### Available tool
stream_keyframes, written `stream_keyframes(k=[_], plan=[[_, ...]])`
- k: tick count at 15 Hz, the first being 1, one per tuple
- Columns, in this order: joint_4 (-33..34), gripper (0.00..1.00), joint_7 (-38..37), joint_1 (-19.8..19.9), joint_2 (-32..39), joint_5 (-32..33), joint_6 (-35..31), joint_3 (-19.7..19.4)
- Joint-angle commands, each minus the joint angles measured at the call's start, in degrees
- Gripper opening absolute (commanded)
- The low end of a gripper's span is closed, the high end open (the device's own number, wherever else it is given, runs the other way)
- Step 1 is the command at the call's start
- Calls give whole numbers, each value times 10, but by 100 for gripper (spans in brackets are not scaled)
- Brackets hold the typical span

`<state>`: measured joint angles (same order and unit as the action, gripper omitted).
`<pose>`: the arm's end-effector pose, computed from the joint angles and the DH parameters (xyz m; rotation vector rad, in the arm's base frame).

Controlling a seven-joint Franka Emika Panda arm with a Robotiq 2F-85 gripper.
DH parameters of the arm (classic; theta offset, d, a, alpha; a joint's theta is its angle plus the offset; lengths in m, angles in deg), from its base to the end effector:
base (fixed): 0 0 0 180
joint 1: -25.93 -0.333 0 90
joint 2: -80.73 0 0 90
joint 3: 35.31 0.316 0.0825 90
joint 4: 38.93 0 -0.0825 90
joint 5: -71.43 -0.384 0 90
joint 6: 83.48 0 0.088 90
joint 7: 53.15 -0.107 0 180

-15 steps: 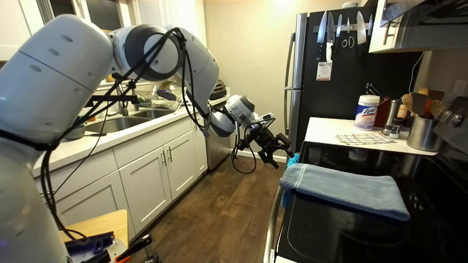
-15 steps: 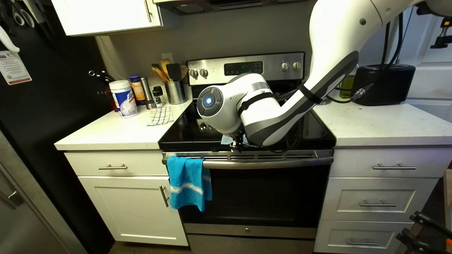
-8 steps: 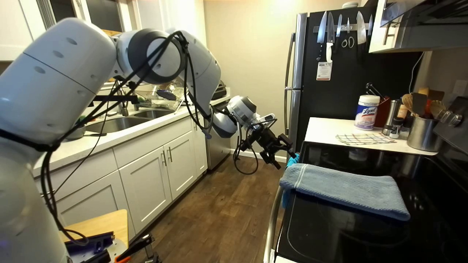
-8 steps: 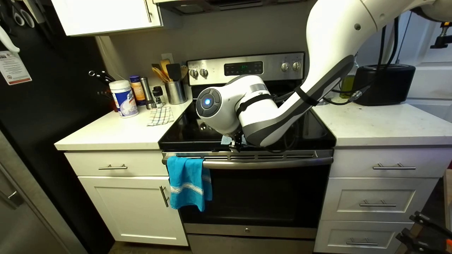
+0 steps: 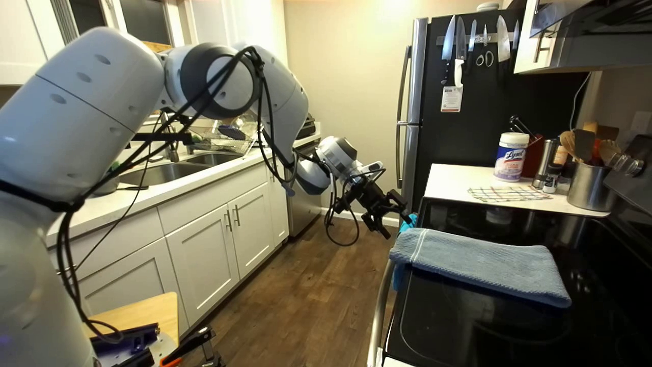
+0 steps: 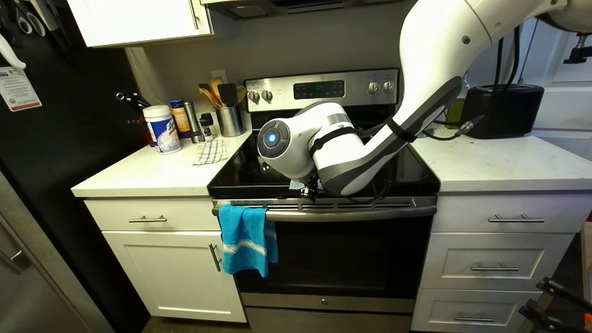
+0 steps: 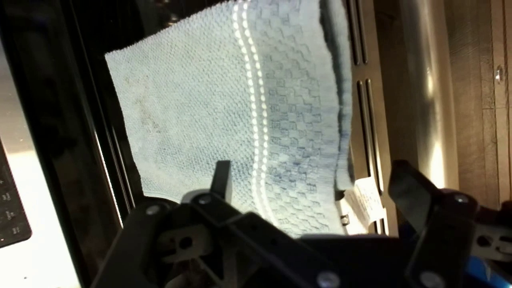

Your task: Remove the light blue towel from the stove and hang it on the oven handle

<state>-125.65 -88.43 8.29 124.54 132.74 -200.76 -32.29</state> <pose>0.6766 0.1974 0.2132 2.2535 0.4227 0.2661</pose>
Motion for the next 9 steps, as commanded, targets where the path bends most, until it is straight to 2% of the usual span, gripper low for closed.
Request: stream_keyframes(k=[1,9], plan=[[13,100,-5,-13,26,1,15,-9],[42,100,-47,-54,61,42,50,-38]])
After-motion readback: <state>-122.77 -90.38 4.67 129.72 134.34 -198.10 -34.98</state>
